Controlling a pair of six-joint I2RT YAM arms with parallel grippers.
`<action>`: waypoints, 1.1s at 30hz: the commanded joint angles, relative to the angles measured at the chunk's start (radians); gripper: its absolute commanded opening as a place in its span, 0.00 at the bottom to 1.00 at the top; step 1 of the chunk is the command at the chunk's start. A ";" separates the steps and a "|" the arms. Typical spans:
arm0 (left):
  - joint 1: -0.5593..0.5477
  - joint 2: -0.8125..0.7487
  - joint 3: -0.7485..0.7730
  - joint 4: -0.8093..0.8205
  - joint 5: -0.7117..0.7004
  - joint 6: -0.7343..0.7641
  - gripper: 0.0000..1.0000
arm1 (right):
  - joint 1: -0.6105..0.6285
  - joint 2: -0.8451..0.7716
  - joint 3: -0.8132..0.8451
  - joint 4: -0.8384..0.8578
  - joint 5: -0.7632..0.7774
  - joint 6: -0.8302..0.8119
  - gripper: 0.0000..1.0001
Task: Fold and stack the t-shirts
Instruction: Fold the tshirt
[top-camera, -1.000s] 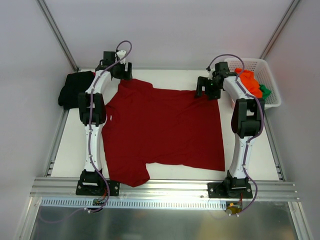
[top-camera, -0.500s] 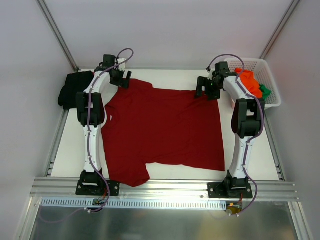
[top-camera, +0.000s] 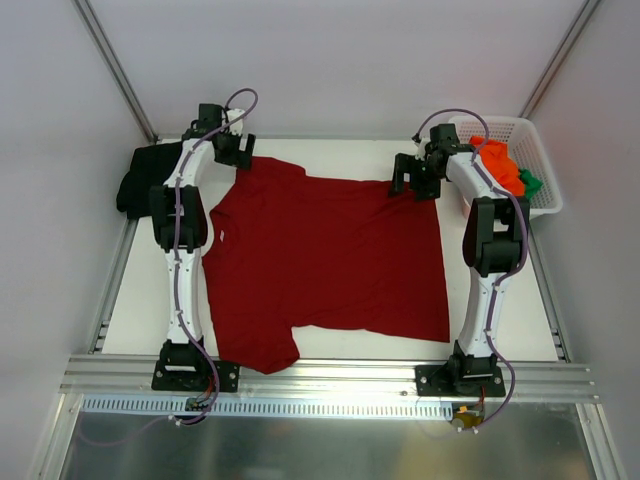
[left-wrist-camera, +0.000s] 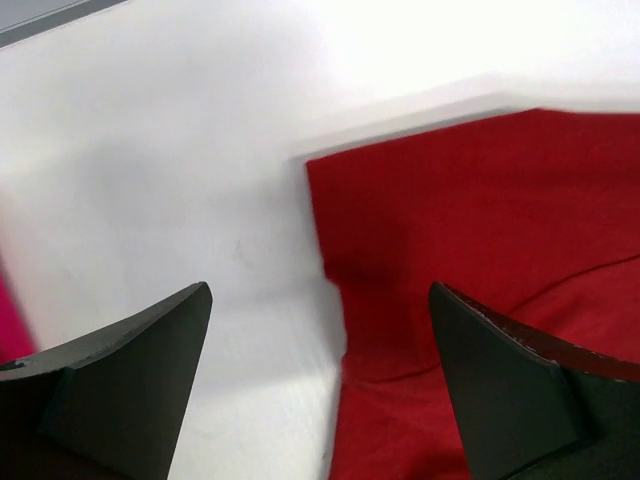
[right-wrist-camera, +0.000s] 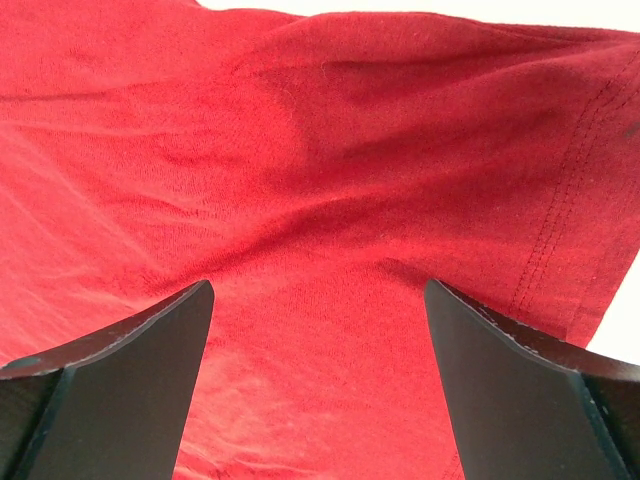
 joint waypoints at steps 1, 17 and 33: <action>0.000 0.034 0.057 -0.010 0.114 -0.060 0.92 | 0.004 -0.064 0.045 -0.027 -0.015 -0.008 0.91; -0.003 0.029 0.023 -0.022 0.311 -0.088 0.65 | 0.004 -0.044 0.068 -0.036 -0.035 0.012 0.90; -0.006 0.014 0.014 -0.022 0.240 -0.094 0.00 | 0.004 -0.050 0.062 -0.037 -0.033 0.003 0.90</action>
